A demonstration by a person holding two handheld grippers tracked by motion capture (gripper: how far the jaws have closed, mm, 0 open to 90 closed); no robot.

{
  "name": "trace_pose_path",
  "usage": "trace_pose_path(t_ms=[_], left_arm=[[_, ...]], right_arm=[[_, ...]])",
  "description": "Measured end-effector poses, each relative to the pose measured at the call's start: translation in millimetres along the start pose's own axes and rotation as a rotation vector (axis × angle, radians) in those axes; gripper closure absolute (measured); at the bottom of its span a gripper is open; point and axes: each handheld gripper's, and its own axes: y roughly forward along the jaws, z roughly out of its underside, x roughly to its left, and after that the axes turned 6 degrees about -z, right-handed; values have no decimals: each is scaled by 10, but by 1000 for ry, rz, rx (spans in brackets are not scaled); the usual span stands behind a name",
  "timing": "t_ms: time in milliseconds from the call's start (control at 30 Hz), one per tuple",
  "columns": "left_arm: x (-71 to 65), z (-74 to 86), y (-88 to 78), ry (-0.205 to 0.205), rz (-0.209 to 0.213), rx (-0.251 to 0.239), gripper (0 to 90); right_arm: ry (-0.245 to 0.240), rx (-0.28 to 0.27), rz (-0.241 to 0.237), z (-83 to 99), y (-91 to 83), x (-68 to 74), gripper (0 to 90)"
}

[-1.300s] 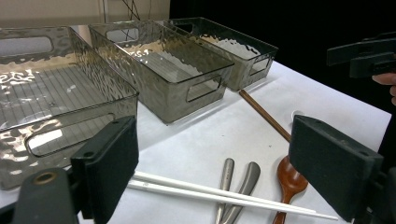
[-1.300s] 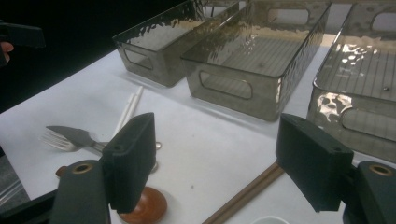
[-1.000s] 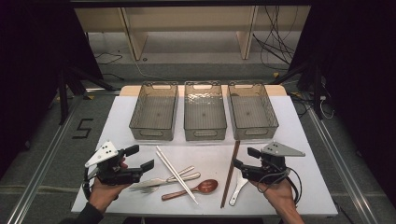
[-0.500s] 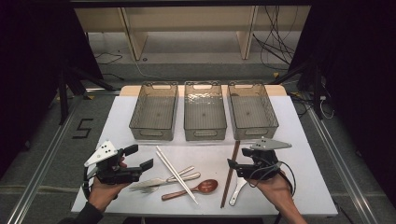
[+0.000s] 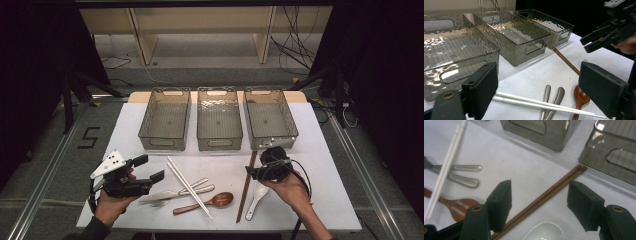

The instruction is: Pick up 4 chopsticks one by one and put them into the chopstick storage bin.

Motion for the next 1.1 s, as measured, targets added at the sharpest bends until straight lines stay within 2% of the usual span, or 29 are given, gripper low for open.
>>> trace_pose_path(t_ms=[100, 133, 200, 400, 867, 1100], left_arm=[[3, 0, -2, -1, 1, 0, 156], [4, 0, -2, 0, 0, 0, 156], [3, 0, -4, 0, 1, 1, 156], [0, -1, -2, 0, 2, -1, 156], [1, -4, -6, -1, 3, -2, 156], [1, -3, -5, 0, 4, -1, 156]], right_arm=[[12, 27, 2, -34, 59, -39, 399], [19, 53, 10, -66, 117, -76, 408], [14, 64, 22, -79, 146, -96, 413], [53, 158, 75, -130, 317, -220, 433], [81, 219, 94, -159, 486, -305, 457], [77, 252, 102, -156, 555, -301, 468]])
